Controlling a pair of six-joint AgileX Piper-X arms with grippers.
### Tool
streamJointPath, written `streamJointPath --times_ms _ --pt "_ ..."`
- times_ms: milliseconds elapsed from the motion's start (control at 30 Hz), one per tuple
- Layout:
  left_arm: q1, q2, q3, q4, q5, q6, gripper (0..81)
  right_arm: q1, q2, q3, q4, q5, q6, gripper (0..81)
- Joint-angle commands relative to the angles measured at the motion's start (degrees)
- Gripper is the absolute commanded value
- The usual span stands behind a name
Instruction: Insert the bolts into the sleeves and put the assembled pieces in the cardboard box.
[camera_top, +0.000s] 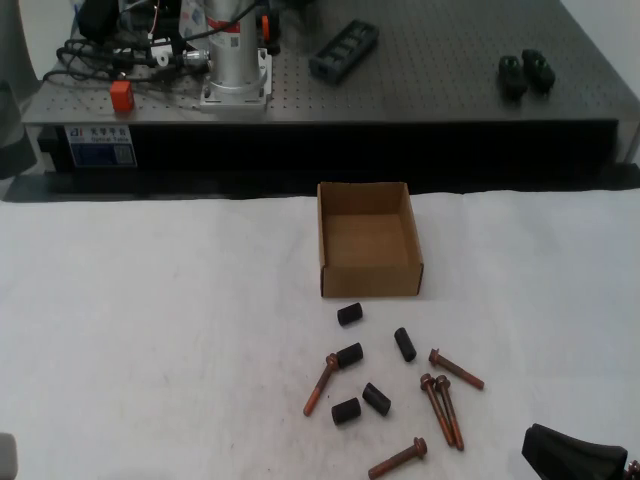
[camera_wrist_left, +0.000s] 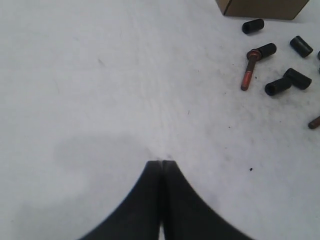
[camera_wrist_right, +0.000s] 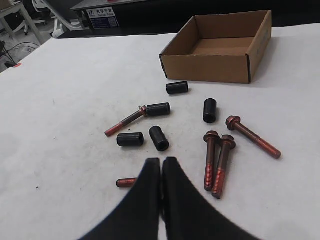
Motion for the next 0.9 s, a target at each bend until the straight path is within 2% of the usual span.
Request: streamJointPath --times_ms 0,667,800,867 --pt "0.09 -0.42 -0.15 -0.78 -0.86 0.88 0.6 0.05 -0.51 -0.64 -0.11 -0.03 -0.57 0.1" --pt "0.09 -0.42 0.68 -4.03 -1.23 1.20 0.6 0.05 -0.51 -0.64 -0.22 -0.28 -0.57 0.1" --pt "0.09 -0.31 1.77 -5.45 -1.06 0.77 0.6 0.05 -0.51 -0.64 -6.77 -4.06 10.14 0.1" --pt "0.09 -0.31 2.36 -8.07 0.82 -4.57 0.6 0.05 -0.39 -0.64 -12.18 -3.90 15.95 0.1"
